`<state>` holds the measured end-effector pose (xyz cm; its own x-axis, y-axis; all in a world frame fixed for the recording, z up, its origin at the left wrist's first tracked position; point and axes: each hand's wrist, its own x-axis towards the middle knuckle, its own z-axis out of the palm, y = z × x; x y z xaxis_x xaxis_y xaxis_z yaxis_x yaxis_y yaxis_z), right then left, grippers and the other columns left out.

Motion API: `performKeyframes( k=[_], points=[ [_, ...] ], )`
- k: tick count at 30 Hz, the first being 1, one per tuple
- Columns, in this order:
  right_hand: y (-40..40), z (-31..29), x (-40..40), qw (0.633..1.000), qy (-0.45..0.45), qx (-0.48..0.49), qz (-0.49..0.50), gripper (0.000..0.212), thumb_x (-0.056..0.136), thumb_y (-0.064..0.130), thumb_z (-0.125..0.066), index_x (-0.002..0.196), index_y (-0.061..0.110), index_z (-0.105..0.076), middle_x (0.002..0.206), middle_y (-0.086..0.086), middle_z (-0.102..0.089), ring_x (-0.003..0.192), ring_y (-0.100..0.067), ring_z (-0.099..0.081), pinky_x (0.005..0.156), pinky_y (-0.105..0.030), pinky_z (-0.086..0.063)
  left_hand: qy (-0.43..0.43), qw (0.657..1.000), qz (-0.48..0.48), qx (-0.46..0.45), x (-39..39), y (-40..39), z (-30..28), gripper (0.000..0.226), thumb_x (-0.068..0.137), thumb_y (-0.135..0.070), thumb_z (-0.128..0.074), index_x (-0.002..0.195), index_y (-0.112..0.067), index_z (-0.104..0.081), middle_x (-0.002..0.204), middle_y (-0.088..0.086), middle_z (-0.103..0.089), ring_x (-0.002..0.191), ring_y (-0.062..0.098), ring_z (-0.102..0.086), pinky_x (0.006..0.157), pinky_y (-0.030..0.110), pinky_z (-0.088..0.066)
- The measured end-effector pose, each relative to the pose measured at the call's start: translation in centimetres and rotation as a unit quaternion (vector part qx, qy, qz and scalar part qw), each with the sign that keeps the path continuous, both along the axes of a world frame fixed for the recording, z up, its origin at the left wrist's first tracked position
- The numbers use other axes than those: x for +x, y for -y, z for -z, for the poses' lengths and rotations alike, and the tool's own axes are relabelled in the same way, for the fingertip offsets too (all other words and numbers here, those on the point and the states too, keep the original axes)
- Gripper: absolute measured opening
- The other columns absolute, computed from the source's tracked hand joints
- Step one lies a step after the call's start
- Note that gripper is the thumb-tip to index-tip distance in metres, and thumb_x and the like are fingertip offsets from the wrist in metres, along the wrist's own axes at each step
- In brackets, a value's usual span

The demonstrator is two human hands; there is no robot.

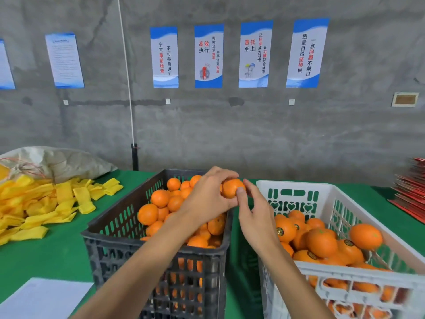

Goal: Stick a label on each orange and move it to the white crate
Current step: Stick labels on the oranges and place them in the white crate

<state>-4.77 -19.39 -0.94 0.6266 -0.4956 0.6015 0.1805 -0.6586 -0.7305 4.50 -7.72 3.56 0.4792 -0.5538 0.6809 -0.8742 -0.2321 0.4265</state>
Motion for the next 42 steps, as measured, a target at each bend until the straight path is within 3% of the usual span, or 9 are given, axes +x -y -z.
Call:
performKeyframes(
  k=[2,7,15,19,23,26,30,37,42],
  points=[
    [-0.8,0.0,-2.1,0.998,0.041,0.034,-0.019,0.041,0.106,0.042,-0.046,0.143,0.026,-0.054,0.140,0.007,-0.060,0.129,-0.010,-0.055,0.110,-0.040,-0.045,0.004,0.996,0.053,-0.076,-3.2,-0.9,1.8,0.054,0.080,-0.013,-0.082,0.131,-0.017,-0.068,0.124,-0.003,-0.061,0.113,0.004,-0.060,0.083,0.022,-0.058],
    [-2.4,4.8,-8.6,0.996,0.073,0.043,-0.001,0.039,0.103,0.038,-0.054,0.138,0.022,-0.061,0.136,0.011,-0.062,0.129,-0.001,-0.053,0.111,-0.033,-0.045,0.025,0.995,0.078,-0.060,-9.6,-1.8,9.0,0.065,0.086,-0.009,-0.077,0.147,-0.012,-0.055,0.147,0.001,-0.054,0.139,0.009,-0.049,0.113,0.031,-0.045],
    [-4.3,16.9,-15.0,0.993,-0.055,0.096,-0.029,0.035,0.106,0.034,-0.048,0.136,0.024,-0.063,0.135,0.010,-0.063,0.125,-0.003,-0.057,0.103,-0.032,-0.051,-0.170,0.983,0.067,0.033,-13.7,-4.7,22.7,0.064,0.091,-0.033,-0.079,0.142,-0.047,-0.043,0.138,-0.032,-0.045,0.126,-0.001,-0.052,0.102,0.032,-0.054],
    [-4.7,21.3,-16.1,0.976,-0.201,0.016,-0.081,0.032,0.106,0.029,-0.052,0.137,0.028,-0.059,0.122,0.012,-0.066,0.106,-0.002,-0.063,0.096,-0.031,-0.053,-0.290,0.957,0.014,0.012,-14.4,-7.3,27.1,0.059,0.090,-0.034,-0.081,0.134,-0.045,-0.044,0.137,-0.015,-0.052,0.120,0.008,-0.060,0.095,0.031,-0.058],
    [-4.3,23.6,-16.4,0.939,-0.296,-0.116,-0.133,0.052,0.098,0.051,-0.060,0.143,0.026,-0.055,0.139,0.017,-0.053,0.125,-0.001,-0.046,0.111,-0.026,-0.037,-0.365,0.929,-0.039,-0.048,-15.4,-8.7,29.0,0.061,0.094,-0.029,-0.076,0.144,-0.032,-0.041,0.133,-0.008,-0.054,0.115,0.011,-0.060,0.099,0.036,-0.055],
    [-3.7,24.2,-16.8,0.927,-0.326,-0.109,-0.152,0.070,0.088,0.068,-0.063,0.144,0.027,-0.054,0.148,0.024,-0.041,0.135,0.006,-0.032,0.112,-0.018,-0.025,-0.389,0.919,-0.030,-0.050,-15.8,-9.1,29.6,0.058,0.097,-0.030,-0.073,0.145,-0.029,-0.040,0.131,-0.003,-0.055,0.111,0.014,-0.062,0.100,0.038,-0.054],
    [-3.5,24.4,-17.1,0.927,-0.318,-0.113,-0.161,0.064,0.090,0.055,-0.067,0.141,0.019,-0.060,0.148,0.018,-0.045,0.136,0.000,-0.037,0.116,-0.023,-0.031,-0.394,0.917,-0.003,-0.066,-16.0,-9.1,30.0,0.055,0.097,-0.030,-0.072,0.142,-0.033,-0.040,0.131,0.000,-0.056,0.107,0.012,-0.063,0.090,0.027,-0.056],
    [-3.6,24.0,-16.9,0.931,-0.299,-0.145,-0.151,0.042,0.098,0.034,-0.065,0.134,0.011,-0.067,0.141,0.010,-0.056,0.130,-0.005,-0.046,0.110,-0.014,-0.033,-0.417,0.904,0.039,-0.090,-16.8,-8.8,30.5,0.061,0.095,-0.047,-0.069,0.146,-0.037,-0.037,0.129,-0.002,-0.056,0.111,0.026,-0.065,0.087,0.050,-0.061],
    [-3.6,24.2,-16.7,0.946,-0.274,-0.108,-0.139,0.028,0.096,0.026,-0.069,0.121,0.014,-0.075,0.132,0.010,-0.064,0.122,-0.005,-0.055,0.108,-0.024,-0.041,-0.432,0.894,0.054,-0.104,-17.0,-8.7,30.2,0.058,0.096,-0.046,-0.069,0.144,-0.040,-0.038,0.134,0.003,-0.051,0.112,0.023,-0.066,0.087,0.042,-0.063]
  ],
)
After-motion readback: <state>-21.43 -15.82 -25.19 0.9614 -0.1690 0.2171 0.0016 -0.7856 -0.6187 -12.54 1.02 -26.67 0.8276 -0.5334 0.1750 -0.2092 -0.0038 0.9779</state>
